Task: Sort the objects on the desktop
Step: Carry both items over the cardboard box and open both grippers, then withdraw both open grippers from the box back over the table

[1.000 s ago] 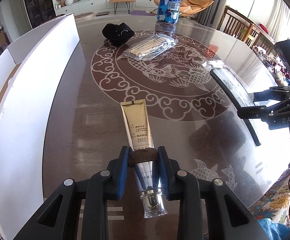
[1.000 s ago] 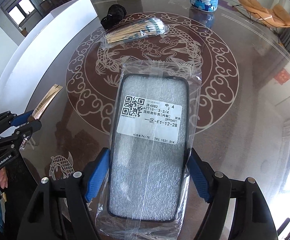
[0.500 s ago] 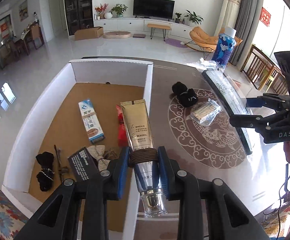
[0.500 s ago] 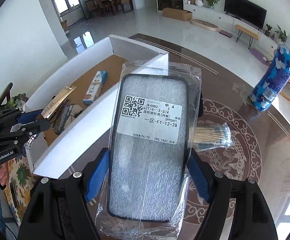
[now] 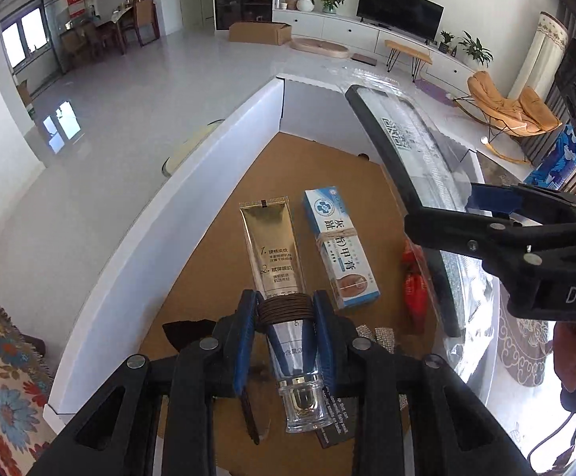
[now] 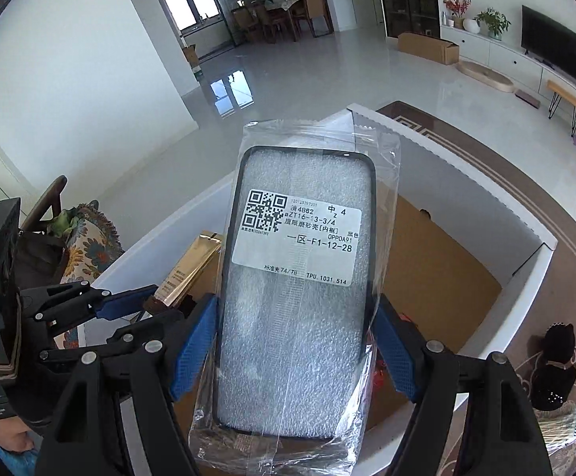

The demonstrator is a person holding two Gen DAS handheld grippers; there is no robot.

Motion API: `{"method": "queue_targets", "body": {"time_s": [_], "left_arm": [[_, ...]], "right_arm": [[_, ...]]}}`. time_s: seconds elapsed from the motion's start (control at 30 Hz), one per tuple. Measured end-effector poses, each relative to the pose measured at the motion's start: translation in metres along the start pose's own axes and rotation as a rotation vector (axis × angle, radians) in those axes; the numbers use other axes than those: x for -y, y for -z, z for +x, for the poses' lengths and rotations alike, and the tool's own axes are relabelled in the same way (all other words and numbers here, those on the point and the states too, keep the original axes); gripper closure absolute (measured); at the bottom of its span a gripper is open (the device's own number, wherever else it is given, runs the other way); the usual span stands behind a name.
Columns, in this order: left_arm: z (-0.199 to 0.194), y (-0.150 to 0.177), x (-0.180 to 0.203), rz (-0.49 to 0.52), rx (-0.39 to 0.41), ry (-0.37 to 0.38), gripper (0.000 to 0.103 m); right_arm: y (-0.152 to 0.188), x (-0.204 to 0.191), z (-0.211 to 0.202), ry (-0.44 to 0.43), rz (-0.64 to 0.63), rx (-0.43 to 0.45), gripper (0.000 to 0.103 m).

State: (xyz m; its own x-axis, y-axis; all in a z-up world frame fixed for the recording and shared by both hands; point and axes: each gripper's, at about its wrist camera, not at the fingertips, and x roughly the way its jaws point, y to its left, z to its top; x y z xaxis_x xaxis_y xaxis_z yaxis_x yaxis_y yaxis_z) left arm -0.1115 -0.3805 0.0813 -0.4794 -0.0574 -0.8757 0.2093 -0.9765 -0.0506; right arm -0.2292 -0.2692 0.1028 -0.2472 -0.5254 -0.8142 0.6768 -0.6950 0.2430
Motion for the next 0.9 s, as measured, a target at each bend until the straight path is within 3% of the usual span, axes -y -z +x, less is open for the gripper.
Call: {"method": "queue_targets", "body": {"time_s": [0.2,0.3,0.33,0.4,0.57,0.67,0.77,0.83,0.9], "left_arm": [[0.035,0.009,-0.01,-0.01,-0.09,-0.024,0.073],[0.042,0.015,-0.015,-0.026,-0.121,-0.066,0.068],[0.041,0.016,-0.015,-0.031,-0.121,-0.077,0.063],[0.034,0.019,-0.014,-0.038,-0.102,-0.109,0.038],[-0.001,0.029,0.008,-0.032,-0.034,-0.143,0.033],[-0.026,0.041,0.046,0.015,0.025,-0.1,0.033],[-0.055,0.059,0.101,0.096,0.091,-0.036,0.032],[-0.071,0.074,0.137,0.144,0.133,0.026,0.024],[-0.08,0.09,0.175,0.182,0.163,0.092,0.007]], "right_arm": [[0.007,0.002,0.057,0.004,0.018,-0.085,0.026],[0.008,0.005,0.069,-0.011,0.028,-0.116,0.014],[0.01,0.005,0.067,-0.011,0.035,-0.109,0.013],[0.012,0.008,0.058,-0.022,0.052,-0.076,0.012],[0.038,0.023,-0.002,-0.022,0.09,0.044,0.011],[0.079,0.045,-0.047,0.02,0.102,0.134,0.005],[0.142,0.076,-0.083,0.107,0.124,0.189,0.003],[0.189,0.101,-0.1,0.181,0.142,0.202,0.003],[0.237,0.127,-0.114,0.279,0.159,0.203,0.003]]}}
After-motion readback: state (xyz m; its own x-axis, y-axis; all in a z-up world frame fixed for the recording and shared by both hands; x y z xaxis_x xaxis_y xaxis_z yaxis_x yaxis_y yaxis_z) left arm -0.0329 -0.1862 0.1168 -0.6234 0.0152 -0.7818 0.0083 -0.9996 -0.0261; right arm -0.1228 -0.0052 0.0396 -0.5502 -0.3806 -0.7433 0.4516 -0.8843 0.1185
